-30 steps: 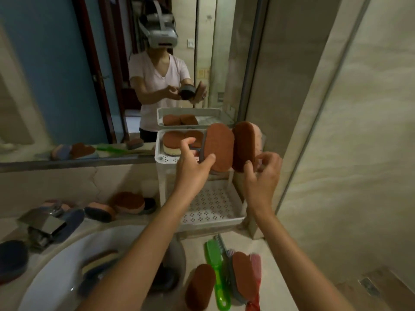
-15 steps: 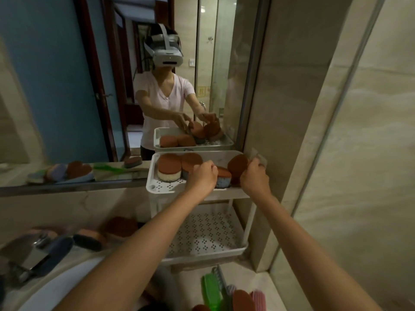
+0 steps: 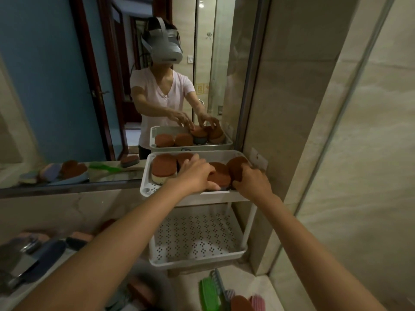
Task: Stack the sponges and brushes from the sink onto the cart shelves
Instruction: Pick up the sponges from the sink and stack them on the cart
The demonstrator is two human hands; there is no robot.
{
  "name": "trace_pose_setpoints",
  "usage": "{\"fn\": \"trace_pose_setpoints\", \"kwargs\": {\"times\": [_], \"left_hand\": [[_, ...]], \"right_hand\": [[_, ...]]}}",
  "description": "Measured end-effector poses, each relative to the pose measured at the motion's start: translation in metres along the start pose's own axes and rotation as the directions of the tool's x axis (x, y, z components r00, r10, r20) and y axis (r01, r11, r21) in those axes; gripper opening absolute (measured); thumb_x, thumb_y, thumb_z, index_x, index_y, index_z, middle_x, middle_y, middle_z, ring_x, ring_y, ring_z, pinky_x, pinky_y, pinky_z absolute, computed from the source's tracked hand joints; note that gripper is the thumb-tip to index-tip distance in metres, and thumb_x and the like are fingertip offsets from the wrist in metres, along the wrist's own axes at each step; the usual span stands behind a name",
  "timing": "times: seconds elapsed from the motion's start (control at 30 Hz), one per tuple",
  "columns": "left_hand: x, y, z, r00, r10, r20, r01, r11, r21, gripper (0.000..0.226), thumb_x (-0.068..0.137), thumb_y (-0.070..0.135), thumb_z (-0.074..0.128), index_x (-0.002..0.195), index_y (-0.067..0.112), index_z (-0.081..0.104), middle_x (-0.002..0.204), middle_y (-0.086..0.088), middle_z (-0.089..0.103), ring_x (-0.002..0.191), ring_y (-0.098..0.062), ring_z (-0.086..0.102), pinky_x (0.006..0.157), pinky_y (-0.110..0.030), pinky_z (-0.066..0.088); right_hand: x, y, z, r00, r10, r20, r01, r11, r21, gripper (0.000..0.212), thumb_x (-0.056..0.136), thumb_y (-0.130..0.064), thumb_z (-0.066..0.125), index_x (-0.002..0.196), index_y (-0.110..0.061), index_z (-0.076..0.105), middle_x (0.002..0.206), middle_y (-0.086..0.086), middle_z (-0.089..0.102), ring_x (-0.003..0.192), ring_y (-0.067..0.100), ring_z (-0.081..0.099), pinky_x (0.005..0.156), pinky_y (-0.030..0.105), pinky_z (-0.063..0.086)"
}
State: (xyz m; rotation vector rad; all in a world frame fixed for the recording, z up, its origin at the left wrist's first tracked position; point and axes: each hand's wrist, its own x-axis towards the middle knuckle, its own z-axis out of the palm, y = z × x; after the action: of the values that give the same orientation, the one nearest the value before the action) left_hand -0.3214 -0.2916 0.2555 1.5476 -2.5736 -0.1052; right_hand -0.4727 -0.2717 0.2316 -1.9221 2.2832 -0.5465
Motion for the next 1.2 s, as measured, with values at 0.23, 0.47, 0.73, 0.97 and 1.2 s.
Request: {"fn": "trace_pose_setpoints", "kwargs": {"times": [0.23, 0.47, 0.73, 0.97, 1.2], "left_hand": [[0.021, -0.019, 0.014, 0.973, 0.069, 0.220, -0.054, 0.996, -0.074, 0.077, 0.086, 0.051, 0.055, 0.147, 0.023, 0.018, 0.148, -0.012, 0.031, 0.136, -0.029, 0.032, 0.110, -0.038, 0.033], [0.024, -0.025, 0.020, 0.976, 0.066, 0.209, -0.084, 0.994, 0.076, 0.075, 0.091, 0.056, 0.039, 0.149, 0.031, -0.001, 0.157, -0.017, 0.011, 0.142, -0.035, 0.014, 0.116, -0.043, 0.020], [0.030, -0.032, 0.025, 0.999, 0.029, -0.016, -0.028, 0.999, 0.040, 0.105, 0.071, 0.071, 0.056, 0.149, 0.023, 0.006, 0.153, -0.003, 0.024, 0.137, -0.028, 0.022, 0.112, -0.043, 0.023], [0.034, -0.025, 0.026, 1.000, -0.022, -0.017, 0.022, 0.999, 0.031, 0.069, 0.084, 0.053, 0.052, 0.139, 0.014, 0.037, 0.148, -0.012, 0.025, 0.137, -0.031, 0.020, 0.112, -0.046, 0.028], [0.036, -0.022, 0.024, 1.000, 0.014, -0.014, -0.013, 0.999, 0.033, 0.077, 0.083, 0.060, 0.050, 0.141, 0.013, 0.031, 0.146, -0.011, 0.034, 0.137, -0.027, 0.028, 0.116, -0.044, 0.018]], "right_hand": [[0.008, -0.003, -0.003, 0.998, -0.031, 0.050, 0.036, 0.994, -0.106, 0.055, 0.087, -0.021, 0.061, 0.134, -0.007, 0.035, 0.127, 0.019, 0.051, 0.114, 0.035, 0.053, 0.081, 0.036, 0.047], [0.017, -0.009, 0.003, 1.000, -0.010, -0.002, 0.010, 0.989, -0.149, 0.058, 0.090, -0.028, 0.055, 0.137, -0.007, 0.028, 0.138, 0.023, 0.035, 0.125, 0.041, 0.039, 0.093, 0.044, 0.044], [0.017, 0.000, 0.011, 0.990, -0.027, -0.140, 0.019, 0.998, -0.059, 0.050, 0.094, -0.028, 0.046, 0.141, -0.021, 0.031, 0.143, 0.026, 0.027, 0.129, 0.042, 0.035, 0.095, 0.045, 0.044], [0.014, 0.003, 0.010, 0.961, -0.019, -0.276, 0.026, 0.999, 0.023, 0.051, 0.094, -0.031, 0.045, 0.143, -0.024, 0.031, 0.144, 0.024, 0.028, 0.128, 0.042, 0.034, 0.095, 0.046, 0.044], [0.015, -0.004, 0.016, 0.983, -0.066, -0.169, 0.073, 0.997, 0.036, 0.033, 0.092, -0.028, 0.048, 0.123, -0.019, 0.053, 0.129, 0.017, 0.044, 0.107, 0.036, 0.054, 0.085, 0.041, 0.049]]}}
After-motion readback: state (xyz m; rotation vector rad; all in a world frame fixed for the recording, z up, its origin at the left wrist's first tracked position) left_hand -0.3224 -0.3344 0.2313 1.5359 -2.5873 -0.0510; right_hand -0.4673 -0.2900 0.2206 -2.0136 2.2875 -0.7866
